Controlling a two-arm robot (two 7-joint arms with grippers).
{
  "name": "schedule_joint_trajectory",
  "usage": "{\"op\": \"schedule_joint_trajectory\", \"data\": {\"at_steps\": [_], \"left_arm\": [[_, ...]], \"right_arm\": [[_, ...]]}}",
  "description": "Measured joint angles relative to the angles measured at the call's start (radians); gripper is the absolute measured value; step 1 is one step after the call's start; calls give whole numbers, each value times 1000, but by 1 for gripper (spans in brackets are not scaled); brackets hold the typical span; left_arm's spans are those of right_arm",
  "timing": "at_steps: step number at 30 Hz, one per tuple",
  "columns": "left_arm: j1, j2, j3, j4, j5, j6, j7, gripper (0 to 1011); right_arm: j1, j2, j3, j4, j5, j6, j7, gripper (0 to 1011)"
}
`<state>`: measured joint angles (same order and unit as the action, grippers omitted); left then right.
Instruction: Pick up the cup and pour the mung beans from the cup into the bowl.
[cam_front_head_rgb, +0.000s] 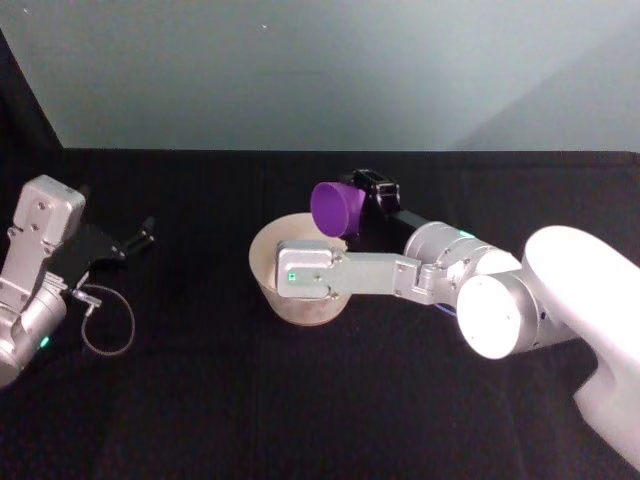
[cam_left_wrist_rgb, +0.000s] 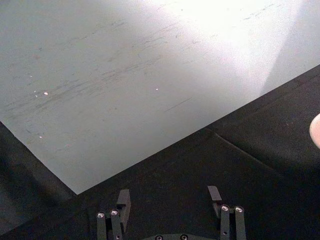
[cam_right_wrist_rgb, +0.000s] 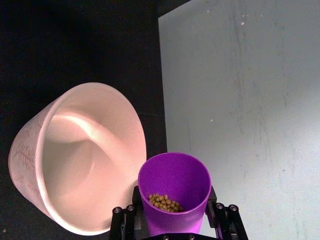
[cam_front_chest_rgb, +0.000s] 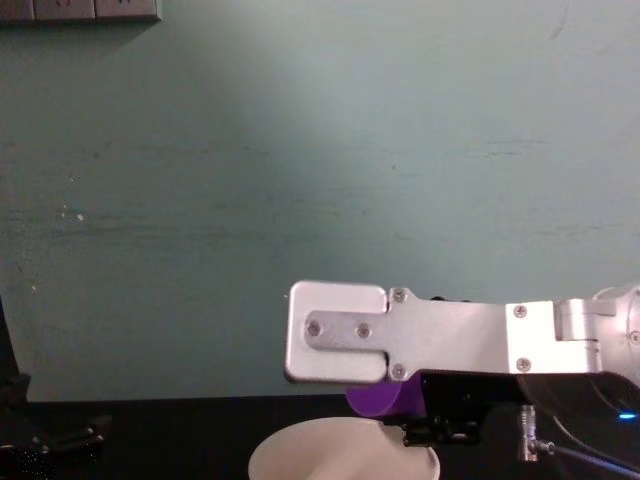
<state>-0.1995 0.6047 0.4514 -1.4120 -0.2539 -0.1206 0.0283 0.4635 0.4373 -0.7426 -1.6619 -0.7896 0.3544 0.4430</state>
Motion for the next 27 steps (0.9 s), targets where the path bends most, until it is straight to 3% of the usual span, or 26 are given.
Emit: {"op": "schedule_joint_trajectory", "data": {"at_steps": [15, 27], "left_arm": [[0, 0, 0, 0, 0, 0, 0, 1000], [0, 0, 0, 0, 0, 0, 0, 1000]], "right_arm": [[35, 4, -55, -1, -143, -6, 63, 726], [36, -1, -81, -7, -218, -23, 90, 726]]}}
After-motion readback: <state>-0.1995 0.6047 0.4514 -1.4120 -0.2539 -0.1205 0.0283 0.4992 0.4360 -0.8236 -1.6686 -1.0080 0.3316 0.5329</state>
